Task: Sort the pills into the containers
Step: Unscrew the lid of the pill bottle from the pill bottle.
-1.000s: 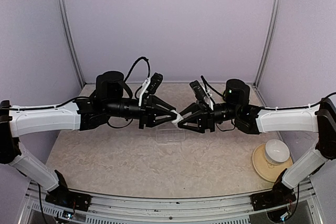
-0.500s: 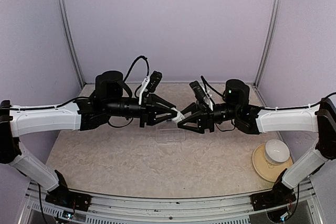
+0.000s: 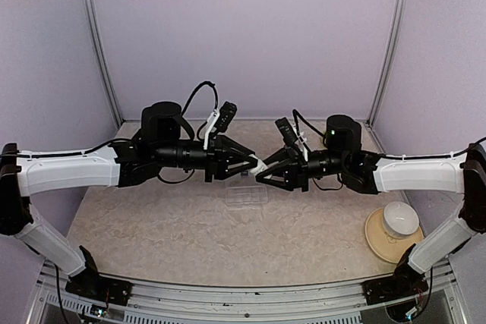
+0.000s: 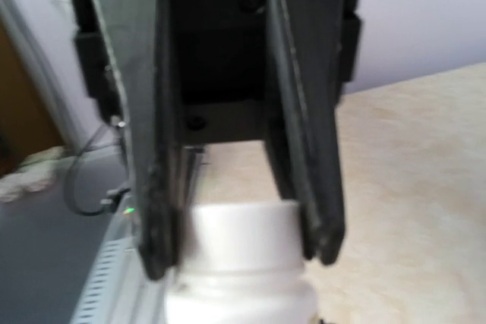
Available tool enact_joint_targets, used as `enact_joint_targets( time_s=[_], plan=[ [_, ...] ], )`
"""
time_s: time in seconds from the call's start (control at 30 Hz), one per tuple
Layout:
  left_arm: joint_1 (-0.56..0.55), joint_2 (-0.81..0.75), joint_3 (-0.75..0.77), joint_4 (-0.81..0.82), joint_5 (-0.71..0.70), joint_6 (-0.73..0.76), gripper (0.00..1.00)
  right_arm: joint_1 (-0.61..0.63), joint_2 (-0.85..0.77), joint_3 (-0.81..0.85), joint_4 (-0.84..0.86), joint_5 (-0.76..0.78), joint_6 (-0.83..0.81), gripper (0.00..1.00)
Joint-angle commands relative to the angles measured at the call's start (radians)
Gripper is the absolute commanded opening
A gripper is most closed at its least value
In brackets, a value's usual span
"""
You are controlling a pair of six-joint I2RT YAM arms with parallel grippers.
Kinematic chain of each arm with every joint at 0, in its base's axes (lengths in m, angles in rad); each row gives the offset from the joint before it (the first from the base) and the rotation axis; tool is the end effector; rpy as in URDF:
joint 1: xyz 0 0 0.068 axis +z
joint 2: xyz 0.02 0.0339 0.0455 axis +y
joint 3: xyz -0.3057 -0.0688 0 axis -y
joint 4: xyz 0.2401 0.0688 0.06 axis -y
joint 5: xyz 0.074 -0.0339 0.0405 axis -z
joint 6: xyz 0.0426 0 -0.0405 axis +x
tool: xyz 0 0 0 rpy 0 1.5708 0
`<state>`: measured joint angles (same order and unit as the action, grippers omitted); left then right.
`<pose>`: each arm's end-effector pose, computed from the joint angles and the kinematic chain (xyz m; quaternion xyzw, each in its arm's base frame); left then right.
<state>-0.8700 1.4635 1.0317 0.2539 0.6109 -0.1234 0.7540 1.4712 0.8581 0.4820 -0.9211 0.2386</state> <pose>0.1990 -0.2738 0.3522 0.4464 0.6109 -0.4944 0.4279 0.2096 0.2434 0.3156 -0.4550 0.5766 0.5751 0.3602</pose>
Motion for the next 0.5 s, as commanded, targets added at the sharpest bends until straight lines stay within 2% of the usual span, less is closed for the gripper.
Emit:
enact_joint_targets(
  time_s=[0.0, 0.17, 0.23, 0.33, 0.47],
  plan=[
    [0.012, 0.069, 0.071, -0.089, -0.124, -0.072, 0.10, 0.014, -0.050, -0.004, -0.046, 0.180, -0.068, 0.16],
    [0.028, 0.104, 0.090, -0.089, -0.128, -0.187, 0.10, 0.016, -0.086, -0.031, -0.031, 0.287, -0.093, 0.15],
    [0.029, 0.109, 0.091, -0.080, -0.124, -0.231, 0.13, 0.019, -0.105, -0.048, -0.021, 0.330, -0.103, 0.13],
    [0.029, 0.111, 0.097, -0.074, -0.106, -0.238, 0.25, 0.020, -0.121, -0.059, -0.008, 0.350, -0.110, 0.13],
    [0.032, 0.087, 0.086, -0.050, -0.113, -0.239, 0.50, 0.022, -0.129, -0.064, 0.004, 0.339, -0.097, 0.13]
  ],
)
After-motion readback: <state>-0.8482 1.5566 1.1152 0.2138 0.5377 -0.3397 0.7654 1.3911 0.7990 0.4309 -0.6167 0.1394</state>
